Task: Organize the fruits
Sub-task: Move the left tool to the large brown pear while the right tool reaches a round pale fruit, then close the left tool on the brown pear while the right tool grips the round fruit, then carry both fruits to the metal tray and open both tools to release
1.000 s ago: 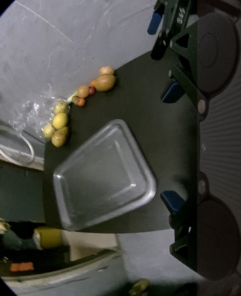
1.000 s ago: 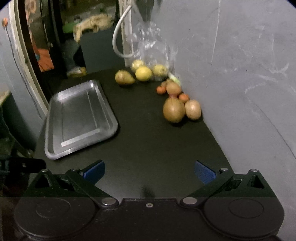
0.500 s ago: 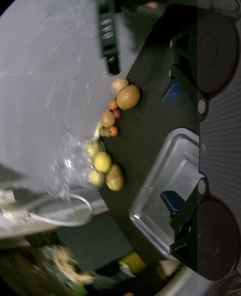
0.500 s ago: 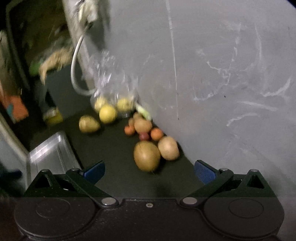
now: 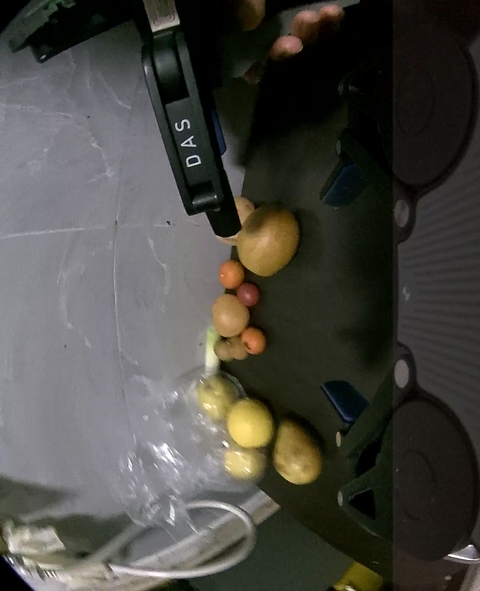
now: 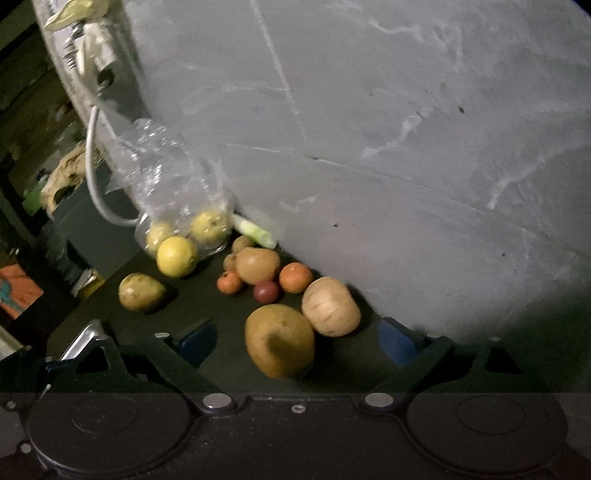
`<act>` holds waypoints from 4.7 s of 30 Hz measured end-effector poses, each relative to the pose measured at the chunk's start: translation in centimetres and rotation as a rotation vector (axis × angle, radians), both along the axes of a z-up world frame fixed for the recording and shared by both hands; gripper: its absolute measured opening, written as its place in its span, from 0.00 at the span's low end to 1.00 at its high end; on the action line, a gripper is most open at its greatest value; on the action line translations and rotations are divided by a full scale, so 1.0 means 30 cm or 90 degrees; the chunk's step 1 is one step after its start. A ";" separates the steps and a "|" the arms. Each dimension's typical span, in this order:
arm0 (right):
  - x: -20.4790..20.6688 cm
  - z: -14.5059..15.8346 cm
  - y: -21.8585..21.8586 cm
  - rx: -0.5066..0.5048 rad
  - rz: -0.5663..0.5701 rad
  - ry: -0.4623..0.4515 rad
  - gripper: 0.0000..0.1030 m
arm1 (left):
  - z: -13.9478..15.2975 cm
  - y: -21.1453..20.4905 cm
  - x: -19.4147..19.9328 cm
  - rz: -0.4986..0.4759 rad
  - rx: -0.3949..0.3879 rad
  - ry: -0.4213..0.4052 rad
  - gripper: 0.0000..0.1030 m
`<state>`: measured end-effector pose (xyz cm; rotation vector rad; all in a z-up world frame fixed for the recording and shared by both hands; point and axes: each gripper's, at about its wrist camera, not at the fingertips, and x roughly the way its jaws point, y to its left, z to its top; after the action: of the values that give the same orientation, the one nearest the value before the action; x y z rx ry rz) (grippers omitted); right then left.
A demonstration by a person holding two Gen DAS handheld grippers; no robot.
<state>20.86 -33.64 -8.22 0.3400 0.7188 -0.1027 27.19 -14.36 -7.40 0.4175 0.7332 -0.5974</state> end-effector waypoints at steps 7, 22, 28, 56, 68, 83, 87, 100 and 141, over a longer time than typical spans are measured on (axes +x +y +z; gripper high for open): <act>0.051 -0.037 -0.016 0.001 -0.043 0.008 0.83 | -0.090 -0.123 0.056 -0.065 0.026 -0.005 0.99; 0.090 -0.069 -0.030 0.007 -0.072 0.035 0.72 | -0.163 -0.228 0.159 -0.092 0.023 0.002 0.97; 0.092 -0.069 -0.030 0.014 -0.072 0.031 0.72 | -0.173 -0.257 0.175 -0.100 0.012 0.012 0.93; 0.134 -0.108 -0.050 0.113 -0.124 0.055 0.69 | -0.161 -0.148 0.131 0.123 -0.056 0.076 0.70; 0.190 -0.150 -0.031 0.114 -0.102 0.062 0.59 | -0.138 -0.121 0.101 0.184 -0.041 0.075 0.70; 0.197 -0.160 -0.035 0.112 -0.061 0.072 0.48 | -0.113 -0.117 0.079 0.213 -0.031 0.058 0.68; 0.163 -0.157 -0.036 0.116 -0.050 0.078 0.48 | -0.113 -0.121 0.081 0.215 -0.027 0.060 0.68; 0.021 -0.153 -0.022 0.127 -0.031 0.095 0.48 | -0.128 -0.130 0.094 0.233 -0.043 0.067 0.67; -0.261 -0.078 0.032 0.065 0.032 0.100 0.48 | -0.054 0.020 -0.273 0.300 -0.169 0.075 0.65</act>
<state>13.02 -32.68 -10.55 0.4137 0.8899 -0.0454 19.00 -13.77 -9.00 -0.0421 0.8185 -0.2677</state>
